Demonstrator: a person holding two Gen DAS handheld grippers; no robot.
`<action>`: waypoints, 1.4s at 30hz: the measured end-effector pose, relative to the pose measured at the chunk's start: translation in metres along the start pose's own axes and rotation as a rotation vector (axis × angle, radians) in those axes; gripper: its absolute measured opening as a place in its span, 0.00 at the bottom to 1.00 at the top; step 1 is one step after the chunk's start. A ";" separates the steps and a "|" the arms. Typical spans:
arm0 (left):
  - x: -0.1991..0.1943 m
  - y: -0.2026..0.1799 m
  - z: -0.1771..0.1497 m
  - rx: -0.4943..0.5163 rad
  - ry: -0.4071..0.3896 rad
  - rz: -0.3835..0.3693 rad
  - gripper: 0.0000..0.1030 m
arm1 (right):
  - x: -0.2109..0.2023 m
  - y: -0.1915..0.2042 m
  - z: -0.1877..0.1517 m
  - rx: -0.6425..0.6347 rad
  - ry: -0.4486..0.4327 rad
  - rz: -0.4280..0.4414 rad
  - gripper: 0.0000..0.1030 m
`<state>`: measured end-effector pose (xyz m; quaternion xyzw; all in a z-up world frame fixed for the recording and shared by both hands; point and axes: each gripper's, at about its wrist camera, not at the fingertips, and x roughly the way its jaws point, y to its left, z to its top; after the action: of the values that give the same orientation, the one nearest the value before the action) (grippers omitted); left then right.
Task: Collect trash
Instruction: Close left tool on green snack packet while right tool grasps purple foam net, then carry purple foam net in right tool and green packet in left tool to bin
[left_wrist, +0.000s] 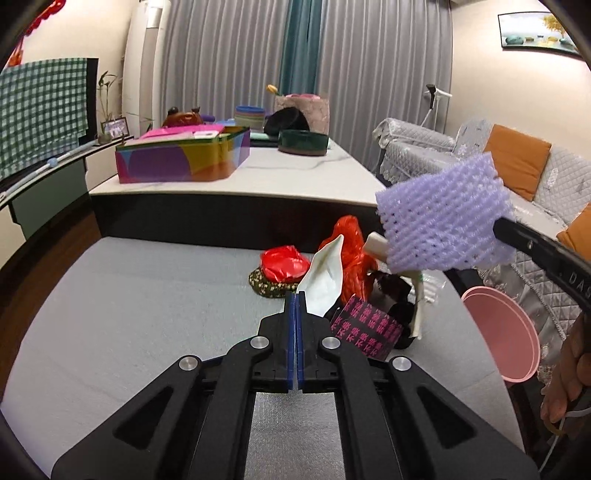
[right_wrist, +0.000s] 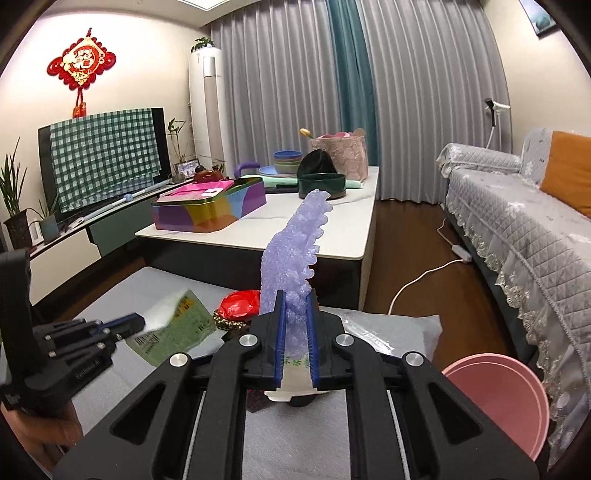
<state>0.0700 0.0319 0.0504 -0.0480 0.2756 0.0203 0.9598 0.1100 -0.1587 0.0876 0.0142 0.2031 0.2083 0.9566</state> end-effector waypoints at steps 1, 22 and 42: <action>-0.003 0.000 0.002 -0.001 -0.008 -0.005 0.00 | -0.003 -0.002 0.000 0.002 -0.005 -0.009 0.10; -0.029 -0.025 0.021 0.026 -0.071 -0.080 0.00 | -0.050 -0.049 -0.003 0.073 -0.067 -0.121 0.11; -0.031 -0.036 0.031 0.020 -0.091 -0.128 0.00 | -0.067 -0.073 -0.002 0.112 -0.087 -0.188 0.10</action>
<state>0.0622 -0.0006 0.0963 -0.0547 0.2283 -0.0416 0.9712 0.0819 -0.2530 0.1031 0.0575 0.1729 0.1052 0.9776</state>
